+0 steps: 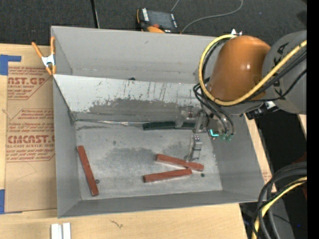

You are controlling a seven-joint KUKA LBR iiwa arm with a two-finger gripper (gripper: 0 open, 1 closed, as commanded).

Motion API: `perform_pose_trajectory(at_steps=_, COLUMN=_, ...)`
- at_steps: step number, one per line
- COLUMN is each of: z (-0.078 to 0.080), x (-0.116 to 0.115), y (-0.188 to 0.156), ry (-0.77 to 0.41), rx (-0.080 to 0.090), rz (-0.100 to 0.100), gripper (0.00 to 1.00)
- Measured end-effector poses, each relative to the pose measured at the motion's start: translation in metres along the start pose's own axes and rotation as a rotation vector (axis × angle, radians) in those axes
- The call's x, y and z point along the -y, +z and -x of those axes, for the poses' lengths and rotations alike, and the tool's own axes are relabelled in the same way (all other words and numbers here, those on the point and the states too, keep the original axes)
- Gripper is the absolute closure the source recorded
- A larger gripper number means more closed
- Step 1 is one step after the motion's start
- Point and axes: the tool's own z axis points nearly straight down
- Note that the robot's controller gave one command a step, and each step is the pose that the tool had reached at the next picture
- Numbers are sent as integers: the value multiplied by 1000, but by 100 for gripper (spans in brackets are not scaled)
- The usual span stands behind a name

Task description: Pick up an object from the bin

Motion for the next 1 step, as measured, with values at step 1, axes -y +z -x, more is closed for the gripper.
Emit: perform_pose_trajectory(at_steps=1, z=-7, x=8, y=148, ry=-180, rx=-1, rz=0, gripper=0)
